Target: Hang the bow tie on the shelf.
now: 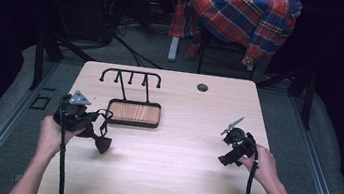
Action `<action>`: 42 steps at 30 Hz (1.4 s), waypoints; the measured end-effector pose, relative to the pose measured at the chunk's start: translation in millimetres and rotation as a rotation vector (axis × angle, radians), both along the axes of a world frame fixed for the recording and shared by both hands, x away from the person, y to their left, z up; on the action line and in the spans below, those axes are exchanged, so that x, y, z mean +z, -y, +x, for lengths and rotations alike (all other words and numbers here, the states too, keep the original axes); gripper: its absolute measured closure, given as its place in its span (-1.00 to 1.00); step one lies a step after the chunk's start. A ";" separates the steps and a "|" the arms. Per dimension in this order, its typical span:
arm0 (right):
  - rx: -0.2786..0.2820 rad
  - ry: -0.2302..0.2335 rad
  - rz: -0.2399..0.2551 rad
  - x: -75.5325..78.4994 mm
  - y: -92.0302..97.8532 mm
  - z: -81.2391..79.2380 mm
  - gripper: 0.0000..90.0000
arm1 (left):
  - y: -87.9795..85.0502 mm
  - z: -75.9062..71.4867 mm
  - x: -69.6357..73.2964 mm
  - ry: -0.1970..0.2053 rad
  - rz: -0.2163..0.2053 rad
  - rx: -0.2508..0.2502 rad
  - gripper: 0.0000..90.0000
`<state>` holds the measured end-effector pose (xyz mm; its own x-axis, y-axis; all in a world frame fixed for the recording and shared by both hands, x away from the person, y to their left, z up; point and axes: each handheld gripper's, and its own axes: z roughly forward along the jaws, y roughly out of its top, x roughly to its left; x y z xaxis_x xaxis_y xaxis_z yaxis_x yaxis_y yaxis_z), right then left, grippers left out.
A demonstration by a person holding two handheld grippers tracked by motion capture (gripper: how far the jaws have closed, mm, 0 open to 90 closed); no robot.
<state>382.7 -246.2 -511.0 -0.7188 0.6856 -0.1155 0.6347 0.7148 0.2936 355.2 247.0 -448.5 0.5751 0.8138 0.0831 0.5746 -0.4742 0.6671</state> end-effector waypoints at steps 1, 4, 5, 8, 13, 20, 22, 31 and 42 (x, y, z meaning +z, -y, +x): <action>0.006 -0.005 -0.009 0.7 0.9 -0.2 -0.78 | 0.2 0.9 0.8 0.000 0.001 0.001 0.98; -0.006 -0.005 -0.018 0.9 5.4 -3.9 -0.78 | 0.2 5.7 4.6 -0.017 0.000 -0.010 0.98; -0.008 -0.007 -0.014 0.5 6.9 -4.9 -0.78 | -0.2 6.9 5.5 -0.018 -0.009 -0.010 0.98; -0.019 -0.005 -0.008 0.7 10.5 -6.8 -0.78 | -0.6 9.6 8.2 -0.018 -0.010 -0.008 0.98; -0.018 -0.001 0.001 0.4 8.9 -6.6 -0.78 | 0.3 11.8 11.7 -0.005 -0.012 -0.004 0.98; -0.005 -0.005 -0.012 -0.6 5.3 -3.3 -0.78 | 1.2 14.2 17.8 0.018 -0.011 -0.001 0.98; -0.008 -0.005 0.001 -2.3 3.5 -2.8 -0.78 | 0.9 16.0 17.2 0.016 -0.008 0.004 0.98; 0.010 -0.015 -0.022 -1.2 1.4 -1.2 -0.78 | -1.9 23.1 20.9 0.039 -0.006 0.025 0.98; 0.000 -0.008 -0.008 -1.6 2.8 -3.4 -0.78 | -5.5 30.8 29.5 0.066 -0.019 0.038 0.98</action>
<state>379.3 -249.0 -512.6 -0.7195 0.6849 -0.1147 0.6373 0.7169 0.2826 386.0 252.5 -419.0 0.5373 0.8369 0.1046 0.5463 -0.4398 0.7129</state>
